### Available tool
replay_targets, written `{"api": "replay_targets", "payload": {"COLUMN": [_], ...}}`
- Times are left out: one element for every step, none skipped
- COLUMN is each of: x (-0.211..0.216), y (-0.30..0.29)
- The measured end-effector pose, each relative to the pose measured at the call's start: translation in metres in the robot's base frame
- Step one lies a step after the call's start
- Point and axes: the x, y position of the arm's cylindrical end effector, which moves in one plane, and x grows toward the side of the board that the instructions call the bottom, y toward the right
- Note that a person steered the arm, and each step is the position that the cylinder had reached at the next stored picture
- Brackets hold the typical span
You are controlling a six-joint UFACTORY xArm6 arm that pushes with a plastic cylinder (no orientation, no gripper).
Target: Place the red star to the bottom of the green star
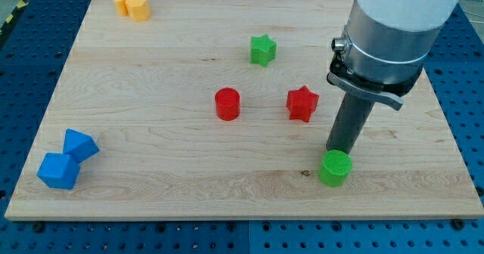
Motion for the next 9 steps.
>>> {"api": "replay_targets", "payload": {"x": [0.000, 0.011, 0.003, -0.014, -0.036, -0.052, -0.062, -0.067, -0.073], "y": [0.000, -0.001, -0.001, -0.001, 0.001, 0.004, -0.025, -0.039, -0.039]}}
